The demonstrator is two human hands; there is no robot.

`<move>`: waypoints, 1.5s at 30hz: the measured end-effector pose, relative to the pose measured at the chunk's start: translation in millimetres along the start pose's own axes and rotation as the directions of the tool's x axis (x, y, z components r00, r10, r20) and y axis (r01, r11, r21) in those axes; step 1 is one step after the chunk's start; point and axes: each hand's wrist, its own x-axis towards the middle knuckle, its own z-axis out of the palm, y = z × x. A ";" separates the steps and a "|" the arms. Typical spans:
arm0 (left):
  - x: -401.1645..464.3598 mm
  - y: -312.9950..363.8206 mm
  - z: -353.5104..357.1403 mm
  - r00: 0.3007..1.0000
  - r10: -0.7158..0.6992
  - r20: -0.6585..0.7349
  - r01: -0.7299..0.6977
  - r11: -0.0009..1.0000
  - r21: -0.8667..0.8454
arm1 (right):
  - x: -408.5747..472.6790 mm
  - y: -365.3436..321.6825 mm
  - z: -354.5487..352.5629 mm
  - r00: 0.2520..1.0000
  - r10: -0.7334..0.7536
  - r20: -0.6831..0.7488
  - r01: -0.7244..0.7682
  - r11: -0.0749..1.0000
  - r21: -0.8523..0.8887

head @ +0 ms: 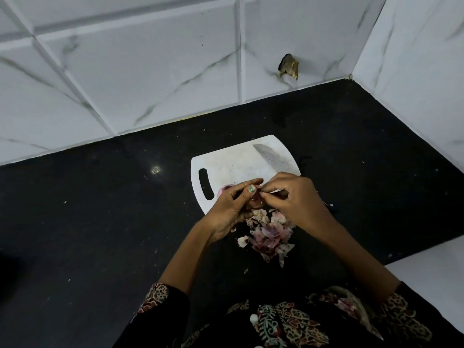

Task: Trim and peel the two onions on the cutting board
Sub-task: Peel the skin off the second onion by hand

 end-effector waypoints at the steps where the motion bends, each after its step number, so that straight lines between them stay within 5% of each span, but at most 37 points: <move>1: 0.3 -0.6 -0.6 1.000 -0.001 0.007 0.001 1.000 0.005 | -0.3 0.8 0.4 1.000 -0.013 -0.004 0.013 1.000 -0.021; 6: -1.2 -4.3 2.0 0.999 -0.022 0.038 0.021 0.999 0.035 | -2.2 2.8 4.3 0.998 -0.035 -0.045 0.030 0.993 -0.115; 11: -3.2 -4.5 1.6 1.000 -0.015 0.009 0.016 0.998 -0.058 | -4.5 13.0 7.0 0.908 0.367 -0.202 -0.314 0.915 0.253; 15: -1.8 -1.0 -1.7 1.000 -0.001 -0.009 -0.001 0.984 -0.176 | -14.9 33.3 7.2 0.887 0.435 -0.159 -0.439 0.898 0.007; 18: 0.3 -1.0 -2.9 1.000 0.011 -0.022 -0.015 0.981 -0.195 | -15.8 29.4 6.8 0.914 0.403 -0.058 -0.404 0.914 -0.020; 23: 0.5 -2.9 -1.5 0.999 0.034 -0.027 -0.038 0.979 -0.201 | -6.0 0.0 -2.1 0.942 0.320 0.102 -0.336 0.908 0.252; 35: -1.6 2.1 0.3 0.998 0.051 0.032 -0.044 0.981 -0.189 | 0.7 7.7 0.8 0.936 0.346 -0.062 -0.328 0.924 0.197; 39: 1.1 0.2 1.8 0.999 0.053 -0.015 -0.054 0.975 -0.213 | -3.7 5.9 1.2 0.920 0.386 -0.069 -0.346 0.881 0.323; 45: 1.5 0.0 1.6 0.996 0.083 -0.040 -0.088 0.985 -0.149 | -13.3 -1.5 9.3 0.966 0.236 -0.103 -0.214 0.959 0.188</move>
